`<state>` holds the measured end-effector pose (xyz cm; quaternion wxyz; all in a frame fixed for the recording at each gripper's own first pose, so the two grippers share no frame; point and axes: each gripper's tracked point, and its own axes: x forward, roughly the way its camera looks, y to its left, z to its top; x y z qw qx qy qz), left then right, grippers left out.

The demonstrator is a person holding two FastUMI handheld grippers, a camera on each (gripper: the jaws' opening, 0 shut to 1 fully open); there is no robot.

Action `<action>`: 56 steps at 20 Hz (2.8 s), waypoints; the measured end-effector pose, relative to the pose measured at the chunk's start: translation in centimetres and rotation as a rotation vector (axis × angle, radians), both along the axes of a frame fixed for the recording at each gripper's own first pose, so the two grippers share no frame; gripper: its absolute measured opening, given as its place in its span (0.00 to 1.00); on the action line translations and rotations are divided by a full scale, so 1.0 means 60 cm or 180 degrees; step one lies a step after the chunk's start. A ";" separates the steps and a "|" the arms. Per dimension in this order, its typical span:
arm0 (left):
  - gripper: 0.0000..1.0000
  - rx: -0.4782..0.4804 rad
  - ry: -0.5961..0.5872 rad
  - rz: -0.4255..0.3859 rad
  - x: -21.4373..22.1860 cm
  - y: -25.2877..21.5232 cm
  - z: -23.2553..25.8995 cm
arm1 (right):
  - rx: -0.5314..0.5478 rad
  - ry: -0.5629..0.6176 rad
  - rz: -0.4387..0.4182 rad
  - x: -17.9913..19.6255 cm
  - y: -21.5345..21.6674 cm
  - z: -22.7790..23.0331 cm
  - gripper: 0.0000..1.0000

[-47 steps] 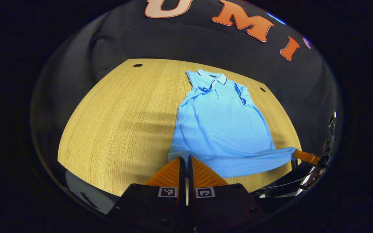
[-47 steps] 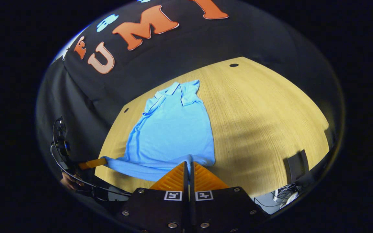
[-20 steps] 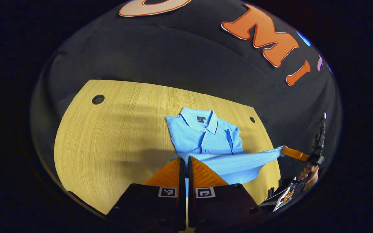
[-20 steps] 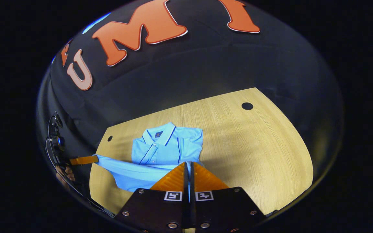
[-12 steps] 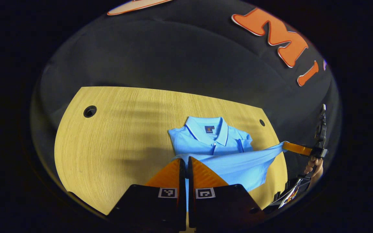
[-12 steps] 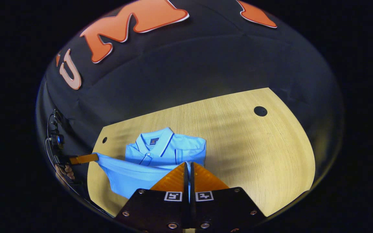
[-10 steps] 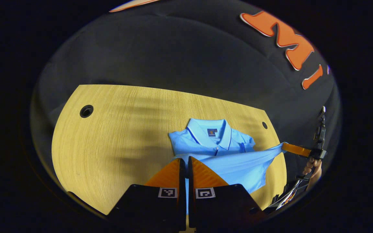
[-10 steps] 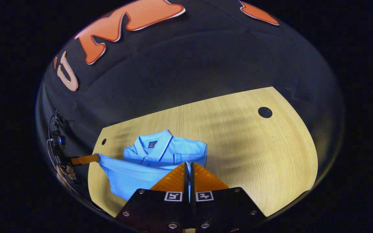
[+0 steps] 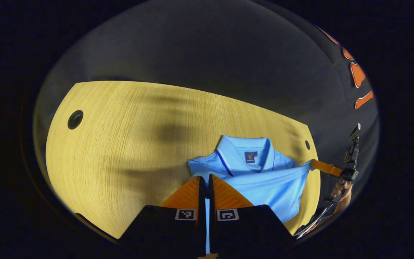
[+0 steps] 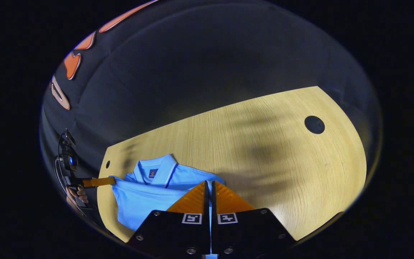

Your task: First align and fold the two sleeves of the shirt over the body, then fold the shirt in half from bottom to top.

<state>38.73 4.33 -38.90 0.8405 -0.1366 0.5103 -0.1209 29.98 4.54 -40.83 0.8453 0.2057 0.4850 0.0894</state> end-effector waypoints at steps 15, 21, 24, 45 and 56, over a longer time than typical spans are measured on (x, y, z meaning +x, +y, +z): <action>0.39 0.0193 -0.0593 0.0483 0.103 0.025 0.021 | -0.0234 -0.0411 -0.0182 0.058 -0.038 0.003 0.04; 0.87 0.0339 -0.0683 0.0414 0.089 0.030 0.057 | -0.0487 -0.0531 0.0153 0.028 -0.016 0.028 0.19; 0.97 0.0465 -0.0824 0.0385 0.071 0.053 0.096 | -0.0565 -0.0656 0.0165 0.020 -0.015 0.063 0.37; 1.00 0.0744 -0.2442 0.0340 -0.273 0.103 0.459 | -0.1175 -0.1846 -0.0342 -0.260 -0.066 0.446 0.97; 0.99 0.0978 -0.3039 0.0682 -0.517 0.023 0.548 | -0.1358 -0.2522 -0.0111 -0.464 -0.113 0.531 0.97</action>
